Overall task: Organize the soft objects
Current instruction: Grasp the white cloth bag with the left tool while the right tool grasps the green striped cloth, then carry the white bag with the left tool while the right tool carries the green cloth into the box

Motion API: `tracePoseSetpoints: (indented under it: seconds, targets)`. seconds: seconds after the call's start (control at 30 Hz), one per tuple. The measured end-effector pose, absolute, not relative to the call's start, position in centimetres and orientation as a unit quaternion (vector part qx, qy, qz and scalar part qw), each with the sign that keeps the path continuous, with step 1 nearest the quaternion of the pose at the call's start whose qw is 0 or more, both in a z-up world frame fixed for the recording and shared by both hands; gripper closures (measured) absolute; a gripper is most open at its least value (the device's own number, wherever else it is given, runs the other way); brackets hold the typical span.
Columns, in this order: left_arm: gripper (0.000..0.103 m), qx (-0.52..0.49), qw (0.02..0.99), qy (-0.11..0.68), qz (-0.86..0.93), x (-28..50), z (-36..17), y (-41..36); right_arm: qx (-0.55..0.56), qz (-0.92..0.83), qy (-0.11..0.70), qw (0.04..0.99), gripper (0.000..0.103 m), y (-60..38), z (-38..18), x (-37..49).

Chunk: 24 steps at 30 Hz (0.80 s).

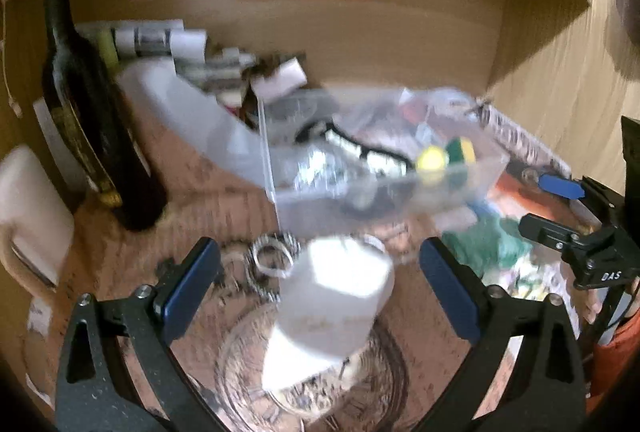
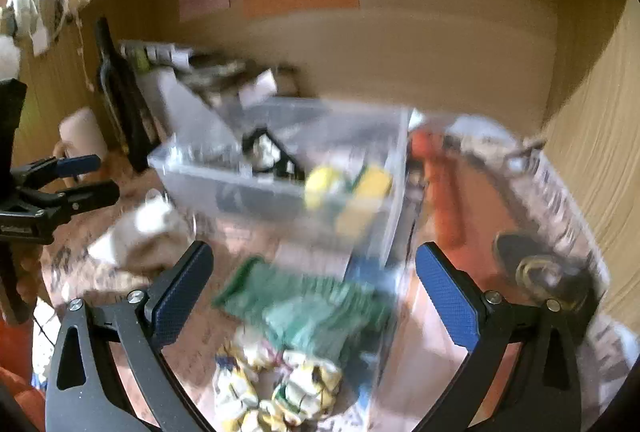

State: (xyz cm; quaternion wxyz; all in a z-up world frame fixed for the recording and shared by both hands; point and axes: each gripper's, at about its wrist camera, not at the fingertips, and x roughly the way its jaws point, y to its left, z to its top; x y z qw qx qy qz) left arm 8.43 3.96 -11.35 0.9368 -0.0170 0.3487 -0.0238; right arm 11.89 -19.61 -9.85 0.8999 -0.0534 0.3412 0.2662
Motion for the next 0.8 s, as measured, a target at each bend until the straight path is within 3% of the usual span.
tracePoseSetpoints:
  seconds: [0.23, 0.4, 0.57, 0.67, 0.8]
  targets:
    - [0.002, -0.027, 0.918, 0.393, -0.039, 8.1, -14.7, 3.3, -0.054, 0.259, 0.377, 0.888, 0.006, -19.4, -12.2, 12.4]
    - [0.003, -0.035, 0.913, 0.404, -0.040, 8.1, -16.0, 3.6, -0.061, 0.262, 0.398, 0.877, 0.032, -19.2, -13.2, 12.7]
    - [0.043, -0.040, 0.909, 0.413, -0.048, 8.1, -16.7, 3.4, -0.054, 0.260, 0.396, 0.879, 0.054, -19.7, -13.3, 12.7]
    - [0.060, -0.027, 0.911, 0.408, -0.047, 7.6, -16.6, 2.8, -0.048, 0.259, 0.394, 0.881, 0.062, -20.0, -13.4, 12.7]
    - [0.076, -0.020, 0.917, 0.396, -0.047, 6.9, -15.9, 2.5, -0.046, 0.261, 0.382, 0.885, 0.069, -20.1, -13.1, 12.5]
